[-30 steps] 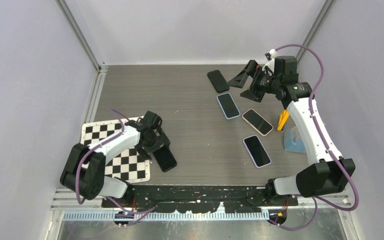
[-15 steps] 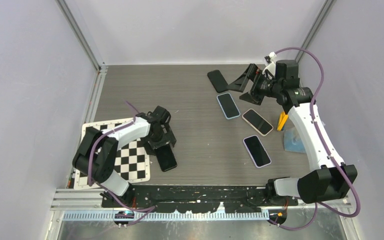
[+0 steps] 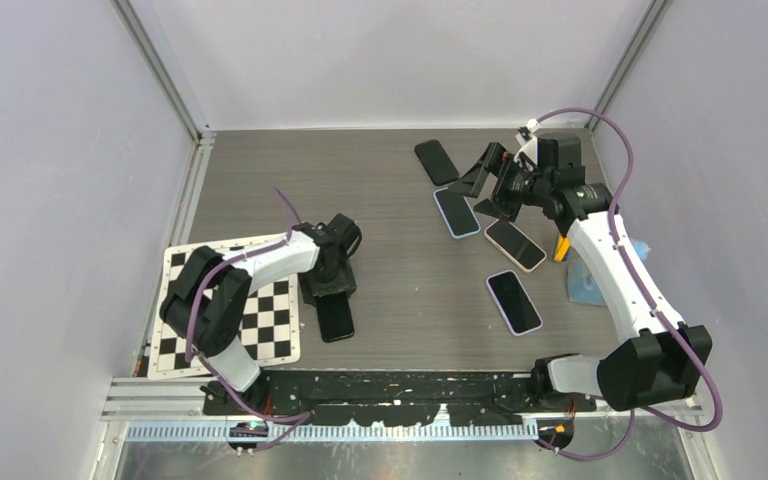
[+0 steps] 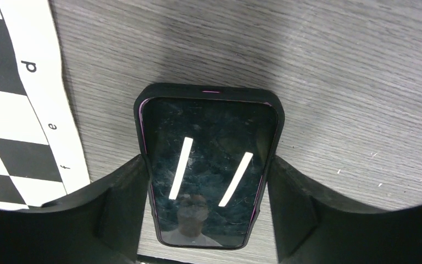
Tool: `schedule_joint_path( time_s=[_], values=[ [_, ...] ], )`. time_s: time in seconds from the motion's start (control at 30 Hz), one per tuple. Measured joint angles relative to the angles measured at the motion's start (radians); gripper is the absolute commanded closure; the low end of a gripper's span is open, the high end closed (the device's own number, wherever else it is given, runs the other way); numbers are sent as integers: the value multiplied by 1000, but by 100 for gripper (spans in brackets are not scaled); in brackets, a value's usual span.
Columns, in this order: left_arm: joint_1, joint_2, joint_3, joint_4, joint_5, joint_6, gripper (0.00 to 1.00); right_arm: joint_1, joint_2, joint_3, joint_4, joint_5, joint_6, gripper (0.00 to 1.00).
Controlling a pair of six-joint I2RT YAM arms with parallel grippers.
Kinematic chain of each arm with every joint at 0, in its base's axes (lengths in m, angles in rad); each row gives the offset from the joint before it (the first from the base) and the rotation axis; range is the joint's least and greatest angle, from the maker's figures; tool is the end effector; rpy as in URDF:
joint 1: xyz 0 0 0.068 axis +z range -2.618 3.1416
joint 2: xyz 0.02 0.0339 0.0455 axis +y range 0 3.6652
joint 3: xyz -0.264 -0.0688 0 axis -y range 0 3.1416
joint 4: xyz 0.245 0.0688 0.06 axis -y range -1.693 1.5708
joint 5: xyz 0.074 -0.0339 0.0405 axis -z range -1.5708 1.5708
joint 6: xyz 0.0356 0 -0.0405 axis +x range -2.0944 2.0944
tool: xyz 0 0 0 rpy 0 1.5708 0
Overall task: Take the phone out of the phone case
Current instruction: Pick up the phone at the center of the board.
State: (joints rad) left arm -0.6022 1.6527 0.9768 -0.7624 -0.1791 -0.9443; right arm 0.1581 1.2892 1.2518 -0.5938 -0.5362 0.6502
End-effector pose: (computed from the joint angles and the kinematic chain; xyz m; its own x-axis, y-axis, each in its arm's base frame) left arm 0.2382 -0.1560 0.1621 -0.9148 -0.3385 -0.2205 -0.3463 0.9381 -0.0035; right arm 0.2718 0.0618 0.3562 -0.7923 0.4006 -0.4601 -0.0792 0.6803 0.7287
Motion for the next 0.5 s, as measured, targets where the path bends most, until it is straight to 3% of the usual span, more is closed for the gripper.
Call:
schedule_joint_path(
  time_s=[0.1, 0.2, 0.4, 0.5],
  values=[
    [-4, -4, -1, 4, -6, 6, 52, 17, 0, 0, 6, 9, 0, 14],
    [-4, -3, 3, 2, -5, 7, 52, 34, 3, 0, 16, 15, 4, 15],
    [-5, 68, 93, -31, -31, -10, 44, 68, 20, -12, 47, 46, 25, 15],
    [-4, 113, 151, -35, -46, -25, 35, 72, 20, -27, 55, 60, 41, 15]
  ],
)
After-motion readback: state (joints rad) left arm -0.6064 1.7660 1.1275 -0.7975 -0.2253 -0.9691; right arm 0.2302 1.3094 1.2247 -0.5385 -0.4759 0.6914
